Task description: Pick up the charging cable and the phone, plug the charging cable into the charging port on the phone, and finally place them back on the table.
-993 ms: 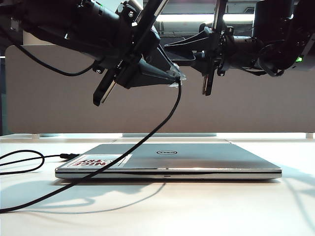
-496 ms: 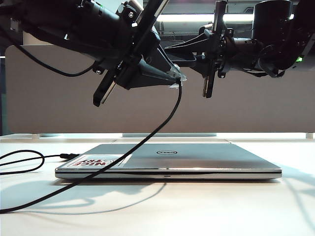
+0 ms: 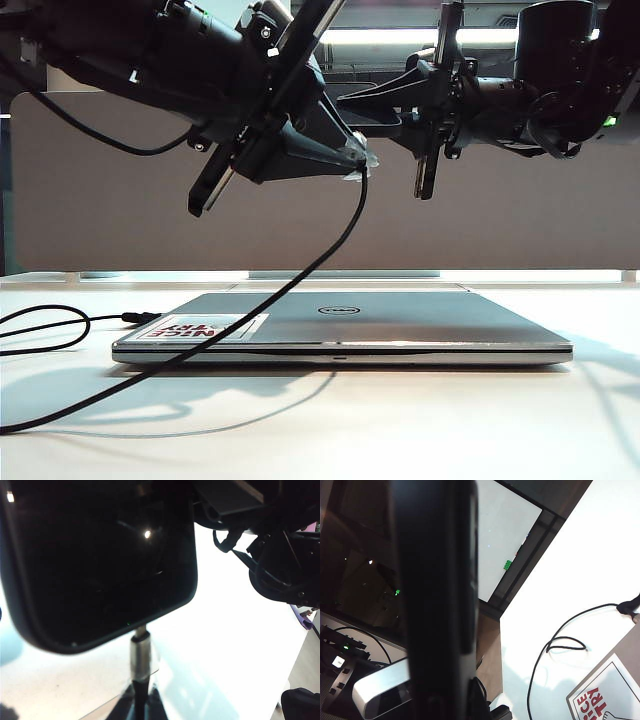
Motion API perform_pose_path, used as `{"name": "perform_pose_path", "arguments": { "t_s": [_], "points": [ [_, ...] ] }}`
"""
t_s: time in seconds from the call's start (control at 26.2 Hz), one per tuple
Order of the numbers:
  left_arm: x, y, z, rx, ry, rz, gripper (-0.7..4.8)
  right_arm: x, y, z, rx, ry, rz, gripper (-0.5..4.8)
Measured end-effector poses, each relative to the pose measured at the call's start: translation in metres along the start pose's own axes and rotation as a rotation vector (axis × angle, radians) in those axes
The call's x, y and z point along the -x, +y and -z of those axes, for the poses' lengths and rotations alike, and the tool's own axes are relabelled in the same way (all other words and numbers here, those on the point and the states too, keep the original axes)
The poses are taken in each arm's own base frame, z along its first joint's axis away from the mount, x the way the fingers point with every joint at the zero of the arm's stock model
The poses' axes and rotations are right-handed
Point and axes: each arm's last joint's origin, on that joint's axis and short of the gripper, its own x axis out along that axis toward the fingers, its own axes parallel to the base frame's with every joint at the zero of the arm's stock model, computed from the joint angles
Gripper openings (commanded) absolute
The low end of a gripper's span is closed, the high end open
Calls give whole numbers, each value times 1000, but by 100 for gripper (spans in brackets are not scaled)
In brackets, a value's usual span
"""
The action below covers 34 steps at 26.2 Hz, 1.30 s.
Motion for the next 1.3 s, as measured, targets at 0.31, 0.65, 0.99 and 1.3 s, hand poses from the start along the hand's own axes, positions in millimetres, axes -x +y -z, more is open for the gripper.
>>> {"name": "perform_pose_path", "arguments": {
  "t_s": [0.31,0.65,0.99,1.3],
  "points": [
    [0,2,-1,2,-2,-4,-7,0,-1,0,11,0,3,-1],
    [1,4,-1,3,7,-16,-7,1,-3,3,17,-2,9,-1],
    [2,6,-3,6,3,-19,-7,1,-3,3,24,-4,12,-1],
    [1,6,-3,6,-1,-17,-7,0,-7,4,-5,-1,23,-1]
  ]
}}
